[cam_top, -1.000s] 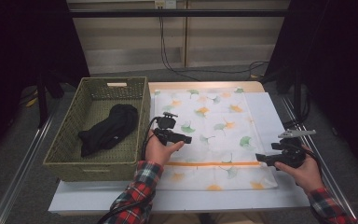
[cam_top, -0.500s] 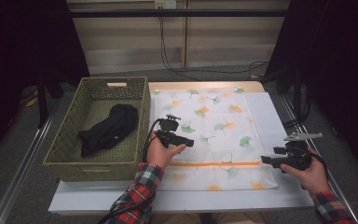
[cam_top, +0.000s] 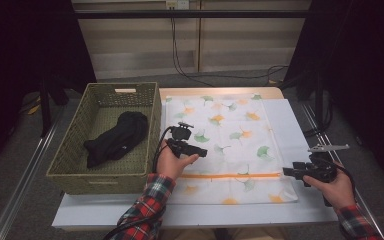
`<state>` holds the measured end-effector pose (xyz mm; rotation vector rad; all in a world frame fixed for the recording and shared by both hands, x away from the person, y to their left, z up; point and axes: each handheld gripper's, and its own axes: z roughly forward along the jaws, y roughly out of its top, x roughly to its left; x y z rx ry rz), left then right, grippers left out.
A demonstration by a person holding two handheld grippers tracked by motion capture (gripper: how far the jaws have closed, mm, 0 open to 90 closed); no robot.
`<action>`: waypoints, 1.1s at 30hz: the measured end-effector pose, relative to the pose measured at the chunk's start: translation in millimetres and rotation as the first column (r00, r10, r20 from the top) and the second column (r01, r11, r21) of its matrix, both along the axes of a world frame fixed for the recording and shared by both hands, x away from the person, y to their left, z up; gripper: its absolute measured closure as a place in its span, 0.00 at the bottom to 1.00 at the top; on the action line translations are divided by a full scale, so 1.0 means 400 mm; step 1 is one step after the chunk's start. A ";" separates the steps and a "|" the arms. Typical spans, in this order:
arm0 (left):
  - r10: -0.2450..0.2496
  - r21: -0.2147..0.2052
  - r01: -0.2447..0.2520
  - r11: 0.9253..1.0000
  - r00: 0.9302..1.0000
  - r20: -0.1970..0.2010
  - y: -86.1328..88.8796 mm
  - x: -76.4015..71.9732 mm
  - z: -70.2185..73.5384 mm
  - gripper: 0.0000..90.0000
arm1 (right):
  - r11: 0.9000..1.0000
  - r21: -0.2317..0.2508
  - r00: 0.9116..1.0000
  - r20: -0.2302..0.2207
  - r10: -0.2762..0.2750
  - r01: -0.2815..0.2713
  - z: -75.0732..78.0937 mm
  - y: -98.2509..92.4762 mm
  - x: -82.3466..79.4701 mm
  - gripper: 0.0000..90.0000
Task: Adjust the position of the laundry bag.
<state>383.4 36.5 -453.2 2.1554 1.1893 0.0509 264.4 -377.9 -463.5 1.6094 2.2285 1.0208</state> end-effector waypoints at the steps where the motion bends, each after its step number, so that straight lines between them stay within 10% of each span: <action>1: 0.001 0.004 -0.001 1.000 1.000 0.003 -0.001 0.000 -0.001 0.10 | 1.000 0.002 1.000 -0.006 -0.004 0.004 -0.001 0.000 0.000 0.50; 15: 0.015 0.007 -0.015 1.000 1.000 0.000 0.002 0.002 -0.004 0.10 | 1.000 -0.004 0.998 -0.052 0.021 -0.021 -0.012 0.013 -0.002 0.62; 25: 0.012 0.019 -0.012 1.000 1.000 0.005 0.003 0.003 -0.006 0.10 | 0.992 -0.107 0.997 -0.043 0.064 -0.068 -0.008 0.044 -0.001 0.74; 33: 0.018 0.024 -0.019 1.000 1.000 0.007 0.001 0.002 -0.007 0.10 | 0.995 -0.059 0.995 -0.072 0.075 -0.079 -0.009 0.046 0.002 0.94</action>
